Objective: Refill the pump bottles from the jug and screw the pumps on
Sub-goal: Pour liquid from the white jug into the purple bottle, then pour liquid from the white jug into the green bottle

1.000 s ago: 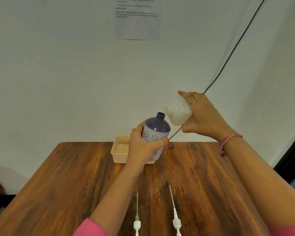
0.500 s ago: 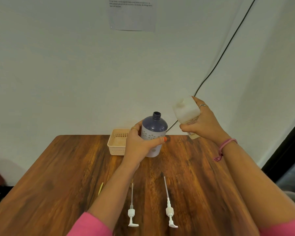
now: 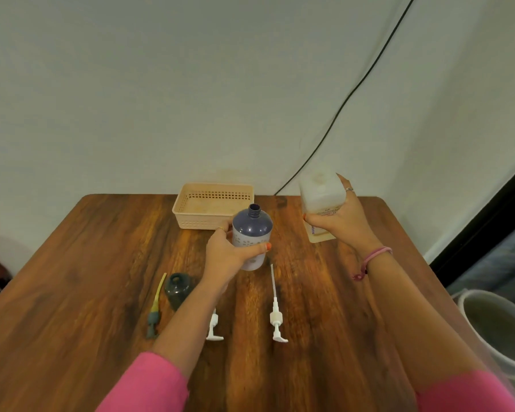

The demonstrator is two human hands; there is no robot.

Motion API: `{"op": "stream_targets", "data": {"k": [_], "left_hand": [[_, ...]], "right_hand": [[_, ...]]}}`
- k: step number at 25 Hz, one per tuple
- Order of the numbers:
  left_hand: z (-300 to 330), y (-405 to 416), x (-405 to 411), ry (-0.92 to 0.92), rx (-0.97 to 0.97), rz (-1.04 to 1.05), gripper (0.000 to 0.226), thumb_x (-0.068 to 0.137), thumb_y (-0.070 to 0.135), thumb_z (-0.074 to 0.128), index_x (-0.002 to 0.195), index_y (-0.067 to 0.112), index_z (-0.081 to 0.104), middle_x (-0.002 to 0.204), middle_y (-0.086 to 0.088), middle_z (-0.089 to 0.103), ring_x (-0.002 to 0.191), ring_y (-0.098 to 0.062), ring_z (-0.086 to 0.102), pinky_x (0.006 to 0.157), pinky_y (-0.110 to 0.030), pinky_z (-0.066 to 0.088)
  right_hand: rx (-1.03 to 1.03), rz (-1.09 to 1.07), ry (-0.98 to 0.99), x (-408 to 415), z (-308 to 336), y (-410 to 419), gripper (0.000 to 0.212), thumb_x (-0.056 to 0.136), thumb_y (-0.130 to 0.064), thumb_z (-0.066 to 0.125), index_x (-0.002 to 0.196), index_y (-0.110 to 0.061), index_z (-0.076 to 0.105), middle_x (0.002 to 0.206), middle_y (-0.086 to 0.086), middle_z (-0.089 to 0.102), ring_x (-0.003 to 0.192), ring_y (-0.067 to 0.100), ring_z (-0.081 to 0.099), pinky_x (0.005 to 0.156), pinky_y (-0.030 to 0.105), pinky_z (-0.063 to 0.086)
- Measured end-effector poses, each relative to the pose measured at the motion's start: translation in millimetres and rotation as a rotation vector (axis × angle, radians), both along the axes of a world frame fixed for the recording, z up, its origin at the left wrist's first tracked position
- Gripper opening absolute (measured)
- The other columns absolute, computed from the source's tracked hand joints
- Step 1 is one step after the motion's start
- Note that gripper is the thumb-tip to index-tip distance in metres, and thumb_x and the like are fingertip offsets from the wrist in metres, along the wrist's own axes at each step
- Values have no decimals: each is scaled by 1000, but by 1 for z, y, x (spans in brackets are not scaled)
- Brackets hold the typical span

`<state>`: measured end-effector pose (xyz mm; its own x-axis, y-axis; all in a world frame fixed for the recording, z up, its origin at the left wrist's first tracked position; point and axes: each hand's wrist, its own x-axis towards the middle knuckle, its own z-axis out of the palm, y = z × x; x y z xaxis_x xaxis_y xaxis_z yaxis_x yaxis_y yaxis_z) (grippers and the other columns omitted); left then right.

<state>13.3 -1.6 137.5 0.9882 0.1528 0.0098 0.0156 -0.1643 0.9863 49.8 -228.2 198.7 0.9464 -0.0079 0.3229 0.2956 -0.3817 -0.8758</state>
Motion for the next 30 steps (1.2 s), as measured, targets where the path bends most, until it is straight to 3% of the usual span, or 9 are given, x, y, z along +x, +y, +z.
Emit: {"op": "stream_targets", "data": {"k": [4, 9, 19, 26, 30], "left_hand": [[-37, -6, -4, 70, 35, 32, 84, 59, 18, 89, 133, 17, 48, 125, 2, 58, 113, -16, 55, 86, -28, 52], [-85, -12, -8, 170, 67, 78, 85, 59, 20, 90, 132, 25, 45, 128, 4, 57, 113, -18, 56, 90, -35, 54], [-126, -20, -18, 299, 85, 107, 89, 60, 11, 88, 135, 19, 41, 131, 0, 53, 115, -15, 49, 83, -23, 45], [-135, -25, -22, 293, 38, 126, 85, 61, 10, 88, 132, 17, 42, 121, 6, 52, 107, -9, 49, 64, -6, 40], [-137, -25, -21, 277, 64, 111, 86, 62, 9, 87, 133, 17, 41, 121, 7, 51, 116, -15, 50, 72, -7, 42]], "right_hand": [[15, -2, 52, -4, -27, -7, 82, 61, -2, 84, 130, -19, 43, 108, -6, 56, 94, 3, 61, 66, 14, 52], [46, 11, 166, -6, -63, -15, 87, 61, -9, 85, 133, -24, 38, 116, 3, 56, 104, 18, 60, 77, 34, 59], [118, 5, 261, -14, -114, -18, 90, 65, -8, 84, 138, -24, 33, 124, 3, 50, 113, 17, 53, 79, 27, 57], [83, 21, 275, -12, -128, -23, 90, 64, -9, 84, 136, -26, 32, 124, 0, 49, 115, 14, 50, 81, 25, 54], [87, 23, 278, -11, -131, -24, 88, 65, -11, 84, 134, -29, 33, 124, 0, 50, 116, 14, 49, 80, 24, 54]]}}
